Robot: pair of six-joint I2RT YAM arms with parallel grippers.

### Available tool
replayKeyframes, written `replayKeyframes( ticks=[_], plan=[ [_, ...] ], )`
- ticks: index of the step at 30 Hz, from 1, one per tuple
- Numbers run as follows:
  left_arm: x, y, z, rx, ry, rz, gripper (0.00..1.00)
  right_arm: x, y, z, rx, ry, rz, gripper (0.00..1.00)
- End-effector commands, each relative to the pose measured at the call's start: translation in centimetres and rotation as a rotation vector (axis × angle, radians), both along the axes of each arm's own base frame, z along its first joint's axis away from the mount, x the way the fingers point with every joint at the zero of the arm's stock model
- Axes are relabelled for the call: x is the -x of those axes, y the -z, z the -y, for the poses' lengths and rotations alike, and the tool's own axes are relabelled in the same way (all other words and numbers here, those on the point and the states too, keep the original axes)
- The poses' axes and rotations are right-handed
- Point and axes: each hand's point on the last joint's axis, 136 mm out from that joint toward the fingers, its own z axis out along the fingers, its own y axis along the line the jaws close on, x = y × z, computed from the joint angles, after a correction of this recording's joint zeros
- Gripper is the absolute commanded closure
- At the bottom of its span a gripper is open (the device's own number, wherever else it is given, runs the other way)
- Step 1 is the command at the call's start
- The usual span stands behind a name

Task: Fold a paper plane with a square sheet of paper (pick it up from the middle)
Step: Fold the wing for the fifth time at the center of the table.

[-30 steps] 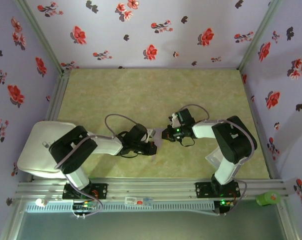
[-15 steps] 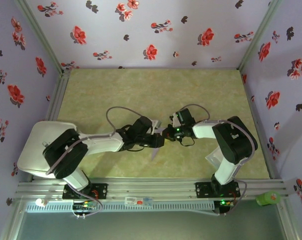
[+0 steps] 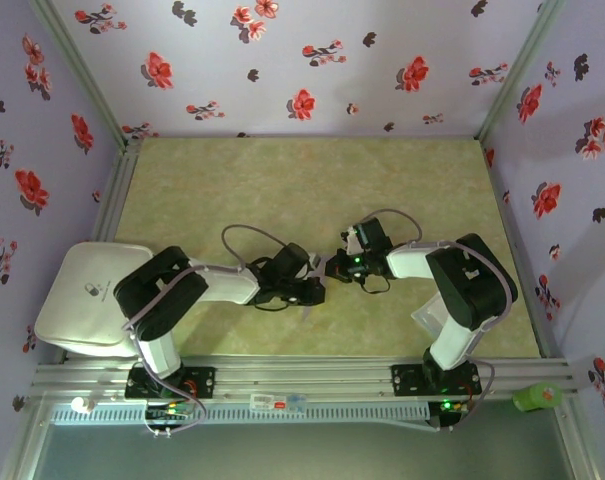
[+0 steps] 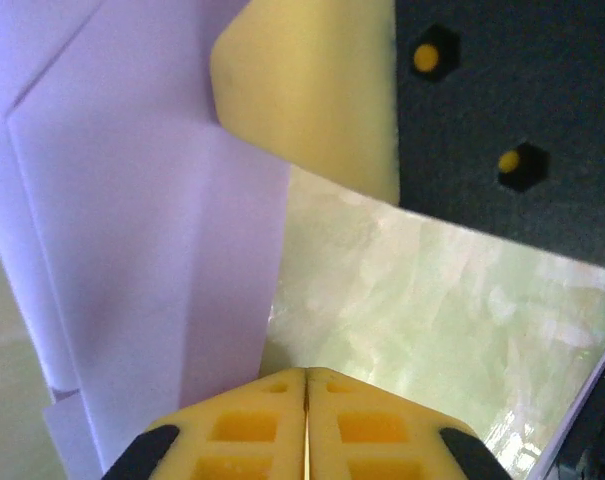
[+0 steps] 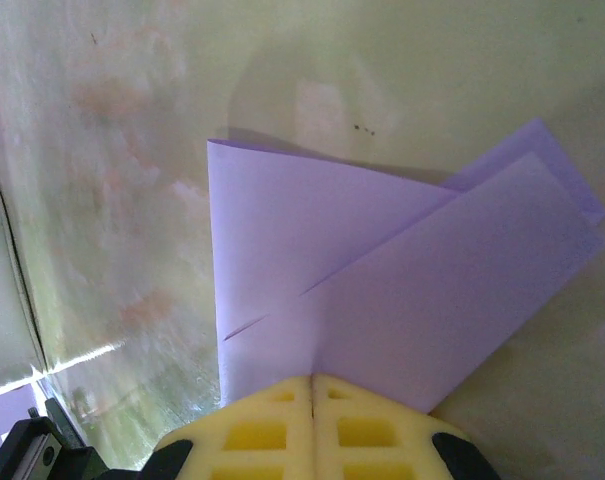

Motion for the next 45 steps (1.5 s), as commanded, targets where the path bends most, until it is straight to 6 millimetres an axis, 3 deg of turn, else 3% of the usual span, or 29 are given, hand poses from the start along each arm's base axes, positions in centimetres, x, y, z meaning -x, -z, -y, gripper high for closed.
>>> replayKeyframes(
  ticks=[1,17,20,24,26,31,39,45],
  plan=[
    [2.6,2.3,-2.8,-0.075,-0.013,-0.087,0.9,1.5,3.6,3.1,0.163,0.067,-0.075,0.98],
    [7.4,1.9,-6.8,-0.12,0.077,-0.13,0.93,1.4,3.5,3.3,0.179,0.063,-0.07,0.98],
    [6.4,-0.4,-5.9,-0.061,0.071,-0.069,0.94,1.5,3.4,3.2,0.174,0.065,-0.072,0.98],
    [3.3,-6.9,-2.8,0.117,0.05,0.086,0.91,1.5,3.2,3.3,0.174,0.067,-0.073,0.98],
    [1.7,-7.8,-2.6,0.131,0.012,0.128,0.9,1.4,3.0,3.2,0.168,0.07,-0.067,0.98],
    [-1.2,-5.2,-2.3,0.086,-0.046,0.072,0.93,1.1,2.6,2.8,0.15,0.071,-0.064,0.97],
    [-2.6,-3.5,0.0,0.059,0.003,0.061,0.92,0.9,2.5,2.6,0.146,0.07,-0.067,0.97],
    [-2.7,-0.2,-1.2,-0.062,0.002,0.038,0.94,0.8,2.2,2.4,0.138,0.073,-0.061,0.96]
  ],
)
